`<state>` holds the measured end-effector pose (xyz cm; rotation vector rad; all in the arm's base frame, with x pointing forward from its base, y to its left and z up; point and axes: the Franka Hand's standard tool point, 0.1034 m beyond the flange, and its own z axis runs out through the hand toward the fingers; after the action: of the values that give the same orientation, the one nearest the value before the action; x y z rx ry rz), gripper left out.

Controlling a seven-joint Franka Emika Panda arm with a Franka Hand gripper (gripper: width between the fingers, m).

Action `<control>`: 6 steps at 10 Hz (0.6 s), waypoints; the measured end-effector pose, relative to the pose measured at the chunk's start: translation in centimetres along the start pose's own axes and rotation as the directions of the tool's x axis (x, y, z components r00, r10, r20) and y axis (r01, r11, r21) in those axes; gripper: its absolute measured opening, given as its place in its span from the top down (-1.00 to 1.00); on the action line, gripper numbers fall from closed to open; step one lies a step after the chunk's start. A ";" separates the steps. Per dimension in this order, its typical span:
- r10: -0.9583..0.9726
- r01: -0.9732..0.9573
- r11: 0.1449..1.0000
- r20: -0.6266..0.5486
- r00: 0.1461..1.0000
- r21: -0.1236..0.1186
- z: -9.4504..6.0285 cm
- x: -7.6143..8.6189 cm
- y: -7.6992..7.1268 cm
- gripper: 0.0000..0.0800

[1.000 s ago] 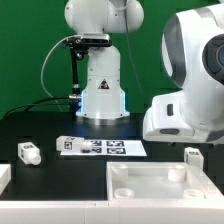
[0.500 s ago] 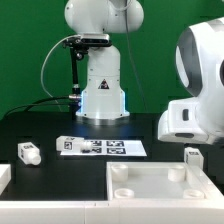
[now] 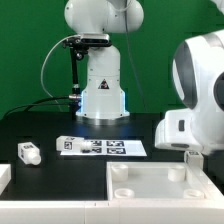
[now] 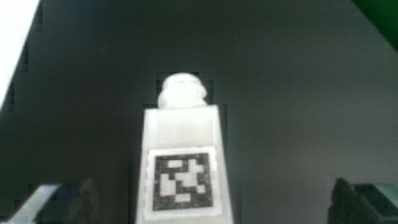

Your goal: Assemble one leg

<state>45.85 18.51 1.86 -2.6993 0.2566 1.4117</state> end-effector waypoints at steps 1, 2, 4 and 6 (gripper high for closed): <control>0.004 -0.004 1.000 0.000 1.000 0.002 0.4 0.4 0.2 -0.62; 0.006 -0.006 1.000 0.004 1.000 0.002 0.6 0.6 0.2 -0.62; 0.006 -0.006 1.000 0.003 1.000 0.002 0.6 0.6 0.2 -0.34; 0.006 -0.006 1.000 0.003 1.000 0.002 0.6 0.6 0.2 0.04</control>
Offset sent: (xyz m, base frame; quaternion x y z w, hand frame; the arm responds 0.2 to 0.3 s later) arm 0.0000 0.0000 0.0000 0.0000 0.0000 0.0000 1.0000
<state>45.64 18.33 1.00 -2.6963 0.2664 1.4166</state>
